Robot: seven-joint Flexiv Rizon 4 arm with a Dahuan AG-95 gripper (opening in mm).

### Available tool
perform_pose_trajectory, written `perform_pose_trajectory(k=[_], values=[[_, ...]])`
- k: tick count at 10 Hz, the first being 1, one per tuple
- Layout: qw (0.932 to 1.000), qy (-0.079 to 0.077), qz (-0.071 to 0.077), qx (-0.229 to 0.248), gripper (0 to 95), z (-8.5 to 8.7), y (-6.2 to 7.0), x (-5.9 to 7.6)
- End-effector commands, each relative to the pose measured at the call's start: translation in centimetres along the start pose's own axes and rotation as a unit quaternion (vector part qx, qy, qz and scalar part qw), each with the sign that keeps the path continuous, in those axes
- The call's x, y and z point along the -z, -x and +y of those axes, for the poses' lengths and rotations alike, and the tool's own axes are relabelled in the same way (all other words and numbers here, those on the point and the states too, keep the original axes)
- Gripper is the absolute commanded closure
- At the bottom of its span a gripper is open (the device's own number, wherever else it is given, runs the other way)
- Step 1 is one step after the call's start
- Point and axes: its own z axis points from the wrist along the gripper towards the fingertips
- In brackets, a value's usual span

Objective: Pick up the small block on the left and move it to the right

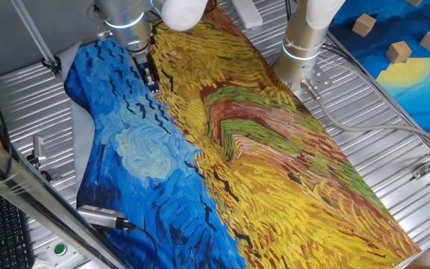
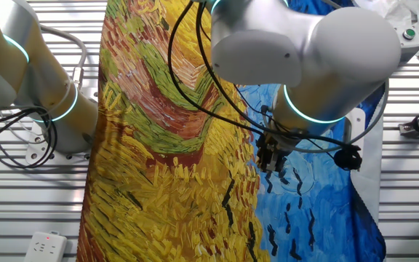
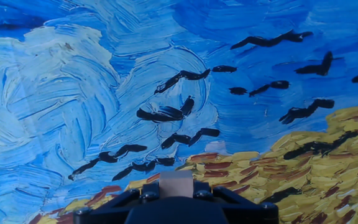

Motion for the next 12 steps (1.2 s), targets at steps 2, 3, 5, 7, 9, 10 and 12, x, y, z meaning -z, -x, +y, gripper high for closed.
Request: perform_pose_trajectory(k=[2,3,5,7,9,10,12], values=[[1.0,-0.003,0.002,-0.002,95.0,-0.02,0.03,-0.06],[1.0,-0.003,0.002,-0.002,95.0,-0.11,0.01,-0.14],[1.0,-0.003,0.002,-0.001,95.0,-0.13,0.0,-0.16],[1.0,-0.003,0.002,-0.002,95.0,-0.22,-0.02,-0.24],[1.0,-0.003,0.002,0.001,95.0,-0.22,-0.02,-0.24],[1.0,-0.003,0.002,0.003,95.0,-0.22,-0.02,-0.24],[1.0,-0.004,0.001,0.008,95.0,-0.22,-0.02,-0.24]])
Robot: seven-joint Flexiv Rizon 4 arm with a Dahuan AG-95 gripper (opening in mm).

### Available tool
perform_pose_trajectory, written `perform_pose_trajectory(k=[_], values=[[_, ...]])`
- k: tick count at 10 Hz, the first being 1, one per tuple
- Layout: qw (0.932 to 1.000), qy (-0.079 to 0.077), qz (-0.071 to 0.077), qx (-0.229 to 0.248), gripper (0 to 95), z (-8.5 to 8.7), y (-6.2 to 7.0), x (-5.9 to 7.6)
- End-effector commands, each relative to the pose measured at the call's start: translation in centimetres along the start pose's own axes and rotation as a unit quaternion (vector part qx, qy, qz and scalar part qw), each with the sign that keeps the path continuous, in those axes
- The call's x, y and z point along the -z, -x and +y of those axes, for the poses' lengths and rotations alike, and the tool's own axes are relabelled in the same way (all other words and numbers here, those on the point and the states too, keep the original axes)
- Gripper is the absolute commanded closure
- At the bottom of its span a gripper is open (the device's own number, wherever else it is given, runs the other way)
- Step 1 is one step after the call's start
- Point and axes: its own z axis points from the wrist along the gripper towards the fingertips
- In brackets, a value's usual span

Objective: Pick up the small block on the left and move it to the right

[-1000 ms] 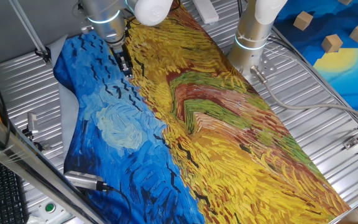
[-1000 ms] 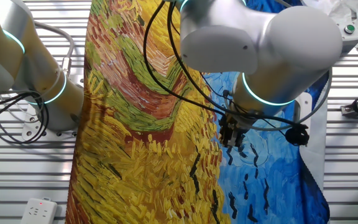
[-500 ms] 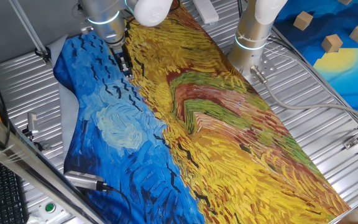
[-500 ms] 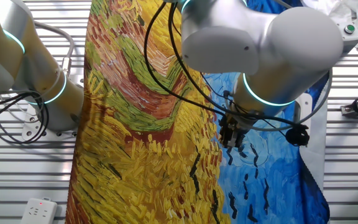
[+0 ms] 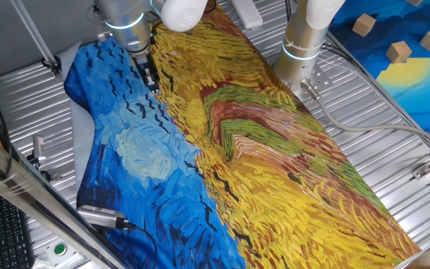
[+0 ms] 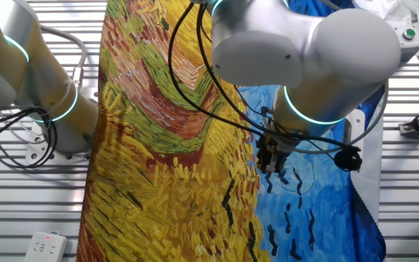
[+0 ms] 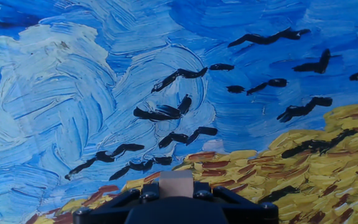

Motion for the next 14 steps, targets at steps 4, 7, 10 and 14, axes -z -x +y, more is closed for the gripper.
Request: perform_pose_trajectory(k=[4,7,10,14], values=[[0.9984,-0.003,-0.001,0.057,95.0,0.0,0.0,0.01],[0.9964,-0.004,-0.002,0.084,95.0,0.0,0.0,0.01],[0.9967,0.015,0.003,0.08,95.0,0.0,0.0,0.01],[0.9969,0.01,0.001,0.078,95.0,0.0,0.0,0.01]])
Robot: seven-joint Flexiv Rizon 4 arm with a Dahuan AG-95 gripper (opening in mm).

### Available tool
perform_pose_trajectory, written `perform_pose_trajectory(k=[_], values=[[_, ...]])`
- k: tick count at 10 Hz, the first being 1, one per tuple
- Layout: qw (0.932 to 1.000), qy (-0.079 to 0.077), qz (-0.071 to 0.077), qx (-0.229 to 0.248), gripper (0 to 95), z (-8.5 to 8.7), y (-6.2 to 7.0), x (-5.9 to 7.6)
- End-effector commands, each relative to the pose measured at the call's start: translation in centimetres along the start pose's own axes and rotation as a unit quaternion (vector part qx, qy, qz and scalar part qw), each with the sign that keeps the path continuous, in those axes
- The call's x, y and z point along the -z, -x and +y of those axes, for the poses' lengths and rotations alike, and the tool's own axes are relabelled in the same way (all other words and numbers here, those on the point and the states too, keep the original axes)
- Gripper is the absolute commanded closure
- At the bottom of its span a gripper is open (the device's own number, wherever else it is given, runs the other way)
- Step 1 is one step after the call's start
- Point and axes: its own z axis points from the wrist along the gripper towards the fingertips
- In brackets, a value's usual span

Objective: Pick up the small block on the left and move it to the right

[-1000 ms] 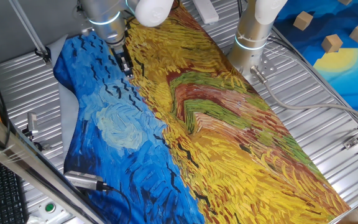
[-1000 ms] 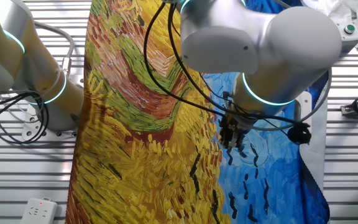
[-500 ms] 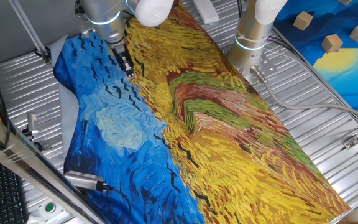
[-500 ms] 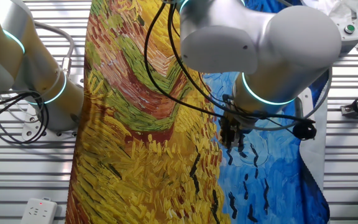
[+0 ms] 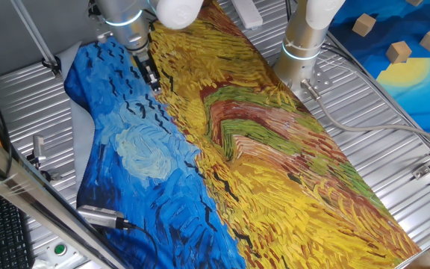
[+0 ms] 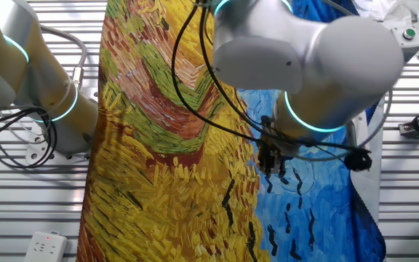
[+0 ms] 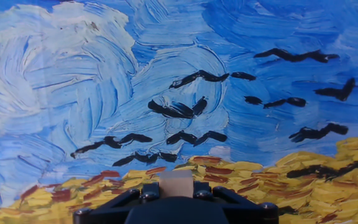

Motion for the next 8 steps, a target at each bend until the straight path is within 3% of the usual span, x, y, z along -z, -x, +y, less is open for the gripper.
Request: perform_pose_trajectory(k=[1,6,8], values=[[0.9999,-0.01,-0.005,0.003,95.0,0.03,-0.09,0.05],[0.9999,-0.009,-0.009,0.002,95.0,0.03,-0.1,0.05],[0.9999,-0.007,-0.014,-0.002,95.0,0.86,0.19,-0.17]])
